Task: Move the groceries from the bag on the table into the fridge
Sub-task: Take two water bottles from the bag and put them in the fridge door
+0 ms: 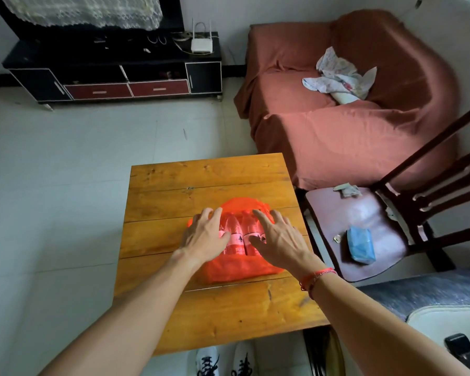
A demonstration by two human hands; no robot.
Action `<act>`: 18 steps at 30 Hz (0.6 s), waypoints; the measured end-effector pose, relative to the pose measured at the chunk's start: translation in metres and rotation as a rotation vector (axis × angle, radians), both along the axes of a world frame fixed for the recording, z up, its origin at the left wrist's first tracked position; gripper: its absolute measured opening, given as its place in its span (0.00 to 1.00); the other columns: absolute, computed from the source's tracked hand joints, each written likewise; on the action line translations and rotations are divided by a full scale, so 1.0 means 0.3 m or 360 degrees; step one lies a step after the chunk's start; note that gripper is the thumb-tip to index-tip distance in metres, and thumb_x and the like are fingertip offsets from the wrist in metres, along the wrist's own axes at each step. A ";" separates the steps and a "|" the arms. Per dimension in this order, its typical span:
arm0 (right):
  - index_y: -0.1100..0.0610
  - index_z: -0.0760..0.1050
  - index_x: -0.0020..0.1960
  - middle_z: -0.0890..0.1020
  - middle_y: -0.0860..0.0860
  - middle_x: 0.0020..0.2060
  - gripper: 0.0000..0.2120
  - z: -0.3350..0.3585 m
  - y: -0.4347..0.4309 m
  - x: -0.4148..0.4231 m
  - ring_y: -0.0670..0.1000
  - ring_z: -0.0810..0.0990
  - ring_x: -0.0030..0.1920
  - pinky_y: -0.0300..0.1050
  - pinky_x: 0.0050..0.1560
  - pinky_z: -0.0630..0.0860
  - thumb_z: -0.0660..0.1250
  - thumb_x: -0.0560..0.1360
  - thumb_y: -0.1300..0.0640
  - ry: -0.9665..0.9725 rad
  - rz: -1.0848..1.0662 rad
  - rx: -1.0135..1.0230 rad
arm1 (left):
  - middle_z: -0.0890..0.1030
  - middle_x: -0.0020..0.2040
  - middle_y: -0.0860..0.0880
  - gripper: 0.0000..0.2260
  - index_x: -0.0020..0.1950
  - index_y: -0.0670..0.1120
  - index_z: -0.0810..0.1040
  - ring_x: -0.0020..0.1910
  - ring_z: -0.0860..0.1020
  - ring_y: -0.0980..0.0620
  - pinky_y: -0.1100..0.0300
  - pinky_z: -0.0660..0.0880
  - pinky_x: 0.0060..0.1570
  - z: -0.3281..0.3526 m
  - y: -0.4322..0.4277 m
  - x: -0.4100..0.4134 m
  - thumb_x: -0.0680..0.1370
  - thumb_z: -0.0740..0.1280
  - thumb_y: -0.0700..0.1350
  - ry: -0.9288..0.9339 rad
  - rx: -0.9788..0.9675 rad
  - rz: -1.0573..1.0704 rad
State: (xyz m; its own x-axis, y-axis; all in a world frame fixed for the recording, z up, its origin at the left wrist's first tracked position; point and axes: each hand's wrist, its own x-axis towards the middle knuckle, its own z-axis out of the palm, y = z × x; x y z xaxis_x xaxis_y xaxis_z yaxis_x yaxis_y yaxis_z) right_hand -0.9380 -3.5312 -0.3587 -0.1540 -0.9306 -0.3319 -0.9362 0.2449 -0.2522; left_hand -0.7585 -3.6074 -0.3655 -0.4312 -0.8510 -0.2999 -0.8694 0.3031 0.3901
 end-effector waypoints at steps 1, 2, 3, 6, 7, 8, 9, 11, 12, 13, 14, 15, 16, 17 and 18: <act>0.45 0.51 0.81 0.65 0.59 0.74 0.34 -0.020 -0.016 0.002 0.62 0.70 0.69 0.59 0.62 0.74 0.61 0.80 0.39 -0.0014 0.0001 0.0016 | 0.67 0.70 0.47 0.28 0.76 0.49 0.61 0.66 0.70 0.43 0.48 0.74 0.59 -0.022 -0.010 -0.014 0.78 0.65 0.54 0.0017 0.0036 0.0009; 0.45 0.51 0.81 0.65 0.59 0.74 0.34 -0.041 -0.031 0.004 0.63 0.70 0.69 0.59 0.61 0.75 0.61 0.80 0.39 -0.0032 0.0000 0.0037 | 0.67 0.70 0.47 0.27 0.75 0.49 0.62 0.66 0.71 0.43 0.48 0.74 0.58 -0.046 -0.020 -0.027 0.78 0.65 0.53 0.0031 0.0070 0.0012; 0.45 0.51 0.81 0.65 0.59 0.74 0.35 -0.062 -0.047 0.005 0.63 0.70 0.69 0.59 0.62 0.74 0.62 0.80 0.40 -0.0051 0.0001 0.0060 | 0.68 0.70 0.46 0.27 0.75 0.48 0.63 0.66 0.71 0.43 0.48 0.73 0.59 -0.071 -0.029 -0.040 0.78 0.66 0.53 0.0038 0.0104 0.0011; 0.46 0.50 0.81 0.65 0.59 0.74 0.36 -0.133 -0.093 0.005 0.64 0.69 0.70 0.60 0.65 0.73 0.62 0.79 0.41 -0.0086 0.0008 0.0136 | 0.64 0.75 0.43 0.29 0.76 0.47 0.62 0.72 0.67 0.40 0.45 0.70 0.65 -0.151 -0.056 -0.075 0.78 0.67 0.52 0.0022 0.0261 0.0024; 0.46 0.49 0.82 0.65 0.59 0.74 0.37 -0.158 -0.110 0.004 0.64 0.69 0.70 0.60 0.65 0.73 0.63 0.79 0.41 -0.0096 0.0007 0.0161 | 0.63 0.75 0.43 0.29 0.76 0.47 0.62 0.73 0.65 0.40 0.45 0.69 0.66 -0.179 -0.063 -0.085 0.77 0.67 0.51 0.0010 0.0318 0.0034; 0.47 0.49 0.81 0.65 0.60 0.74 0.37 -0.184 -0.127 0.005 0.64 0.68 0.71 0.60 0.65 0.73 0.63 0.79 0.41 -0.0112 0.0005 0.0188 | 0.63 0.75 0.42 0.29 0.76 0.47 0.62 0.73 0.65 0.39 0.44 0.69 0.66 -0.204 -0.071 -0.094 0.77 0.68 0.50 0.0004 0.0368 0.0044; 0.47 0.49 0.81 0.65 0.60 0.74 0.37 -0.211 -0.142 0.006 0.64 0.68 0.71 0.61 0.65 0.73 0.63 0.79 0.41 -0.0131 0.0005 0.0218 | 0.63 0.74 0.42 0.29 0.75 0.47 0.62 0.73 0.65 0.39 0.44 0.70 0.65 -0.230 -0.078 -0.102 0.77 0.68 0.49 0.0001 0.0416 0.0059; 0.47 0.49 0.81 0.66 0.60 0.72 0.38 -0.263 -0.172 0.012 0.65 0.68 0.71 0.61 0.64 0.74 0.64 0.79 0.40 -0.0161 0.0011 0.0271 | 0.64 0.73 0.42 0.29 0.76 0.48 0.62 0.72 0.66 0.38 0.44 0.71 0.64 -0.279 -0.094 -0.115 0.76 0.67 0.47 -0.0005 0.0512 0.0112; 0.47 0.50 0.81 0.67 0.60 0.71 0.38 -0.288 -0.186 0.015 0.65 0.70 0.69 0.61 0.64 0.74 0.64 0.79 0.40 -0.0166 0.0006 0.0286 | 0.64 0.73 0.42 0.29 0.75 0.48 0.62 0.71 0.67 0.38 0.45 0.71 0.64 -0.305 -0.105 -0.121 0.76 0.67 0.46 -0.0013 0.0549 0.0139; 0.47 0.50 0.81 0.69 0.60 0.70 0.37 -0.315 -0.201 0.017 0.66 0.71 0.68 0.61 0.63 0.74 0.64 0.79 0.41 -0.0169 -0.0001 0.0301 | 0.64 0.73 0.41 0.29 0.75 0.48 0.62 0.71 0.67 0.38 0.45 0.71 0.64 -0.331 -0.118 -0.125 0.76 0.66 0.45 -0.0026 0.0578 0.0167; 0.47 0.51 0.81 0.70 0.60 0.69 0.37 -0.342 -0.213 0.017 0.66 0.72 0.66 0.60 0.62 0.75 0.64 0.79 0.41 -0.0176 -0.0011 0.0326 | 0.65 0.72 0.41 0.28 0.75 0.47 0.63 0.71 0.67 0.38 0.46 0.71 0.64 -0.356 -0.129 -0.129 0.75 0.66 0.44 -0.0045 0.0614 0.0194; 0.47 0.52 0.81 0.72 0.61 0.67 0.36 -0.368 -0.227 0.015 0.67 0.73 0.65 0.60 0.61 0.75 0.64 0.79 0.41 -0.0188 -0.0024 0.0352 | 0.65 0.71 0.41 0.27 0.74 0.47 0.64 0.70 0.67 0.38 0.47 0.71 0.62 -0.377 -0.141 -0.133 0.76 0.66 0.44 -0.0065 0.0645 0.0219; 0.48 0.53 0.80 0.73 0.61 0.64 0.35 -0.394 -0.243 0.012 0.67 0.75 0.63 0.59 0.59 0.75 0.64 0.79 0.41 -0.0207 -0.0037 0.0379 | 0.66 0.70 0.41 0.25 0.72 0.46 0.65 0.69 0.69 0.37 0.48 0.71 0.59 -0.399 -0.154 -0.137 0.76 0.66 0.44 -0.0085 0.0670 0.0240; 0.49 0.56 0.79 0.74 0.62 0.62 0.33 -0.419 -0.258 0.010 0.68 0.76 0.61 0.59 0.57 0.75 0.64 0.79 0.41 -0.0235 -0.0055 0.0406 | 0.67 0.68 0.42 0.23 0.70 0.45 0.67 0.67 0.70 0.37 0.49 0.71 0.57 -0.422 -0.166 -0.138 0.76 0.66 0.44 -0.0102 0.0696 0.0263; 0.50 0.58 0.78 0.74 0.62 0.60 0.32 -0.441 -0.274 0.007 0.68 0.78 0.59 0.58 0.55 0.76 0.64 0.79 0.41 -0.0263 -0.0077 0.0430 | 0.68 0.68 0.42 0.21 0.68 0.44 0.68 0.67 0.71 0.38 0.49 0.70 0.55 -0.442 -0.178 -0.140 0.76 0.66 0.44 -0.0114 0.0717 0.0290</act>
